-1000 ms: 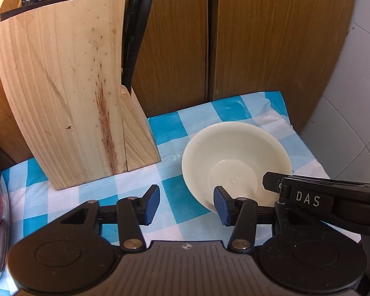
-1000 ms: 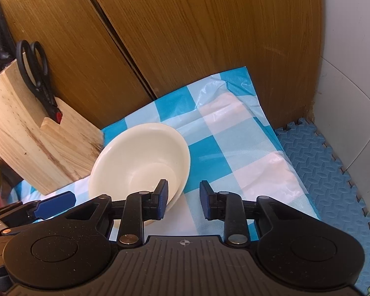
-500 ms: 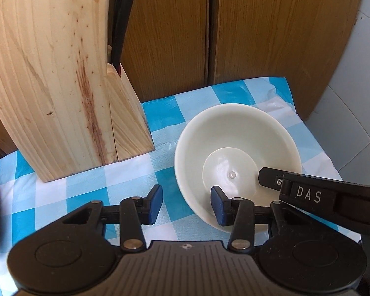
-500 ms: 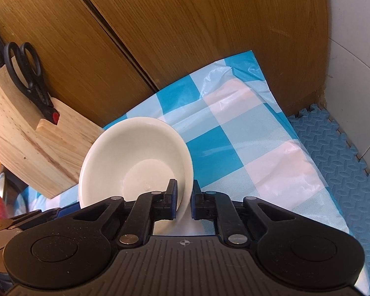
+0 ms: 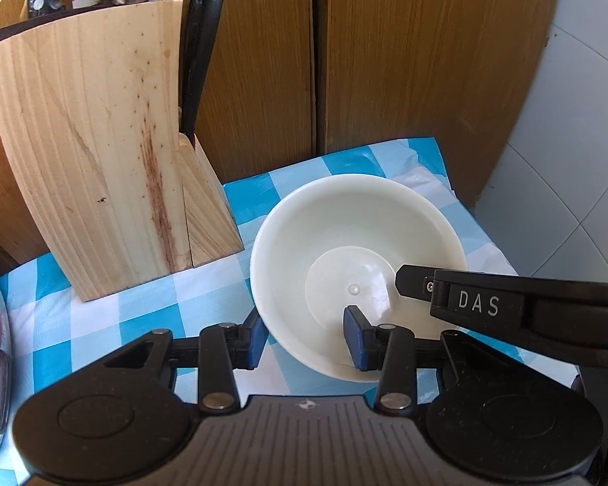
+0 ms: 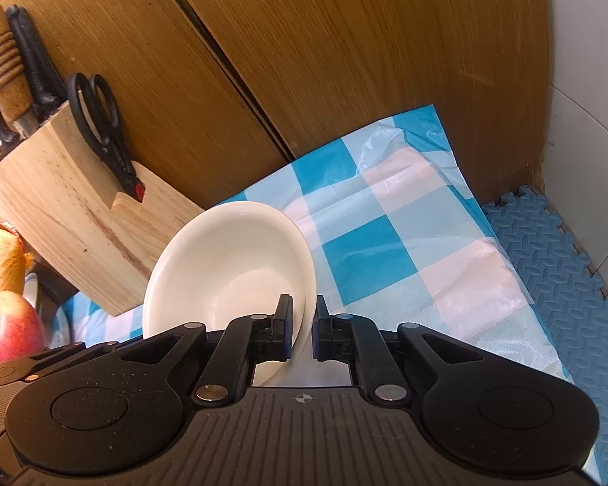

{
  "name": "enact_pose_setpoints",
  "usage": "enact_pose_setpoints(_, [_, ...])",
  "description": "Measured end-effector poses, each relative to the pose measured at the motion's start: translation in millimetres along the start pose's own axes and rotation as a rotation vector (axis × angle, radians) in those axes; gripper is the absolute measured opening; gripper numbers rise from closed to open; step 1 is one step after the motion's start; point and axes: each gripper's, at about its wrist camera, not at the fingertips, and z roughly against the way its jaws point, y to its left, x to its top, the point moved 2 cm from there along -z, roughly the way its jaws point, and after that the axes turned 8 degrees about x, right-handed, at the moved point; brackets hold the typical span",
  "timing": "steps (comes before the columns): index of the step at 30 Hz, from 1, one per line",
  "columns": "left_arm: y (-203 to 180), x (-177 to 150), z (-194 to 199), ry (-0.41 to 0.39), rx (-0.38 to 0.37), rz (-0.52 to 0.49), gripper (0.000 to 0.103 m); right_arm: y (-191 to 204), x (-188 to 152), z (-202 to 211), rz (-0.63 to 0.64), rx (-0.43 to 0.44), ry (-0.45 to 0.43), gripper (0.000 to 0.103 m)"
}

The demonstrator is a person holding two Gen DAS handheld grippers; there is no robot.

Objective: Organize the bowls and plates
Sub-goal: 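Lift the cream bowl and carry it toward the nested bowls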

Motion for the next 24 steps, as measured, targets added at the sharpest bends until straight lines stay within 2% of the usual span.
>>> enact_pose_setpoints(7, [14.2,-7.4,45.5,-0.04,-0.021,0.028,0.034,26.6,-7.4,37.3,0.039,0.019,-0.032,0.013])
enact_pose_setpoints(14, [27.5,-25.6,119.3,-0.113,-0.062,0.038,0.034,56.5,-25.2,97.1,0.057,0.06,-0.113,0.013])
enact_pose_setpoints(20, [40.1,-57.2,194.1,-0.171,-0.097,0.049,0.034,86.6,-55.4,157.9,0.101,0.09,-0.167,0.013])
enact_pose_setpoints(24, [49.8,-87.0,227.8,-0.185,-0.118,0.069,0.035,106.5,-83.8,191.6,0.161,0.087,-0.183,0.013])
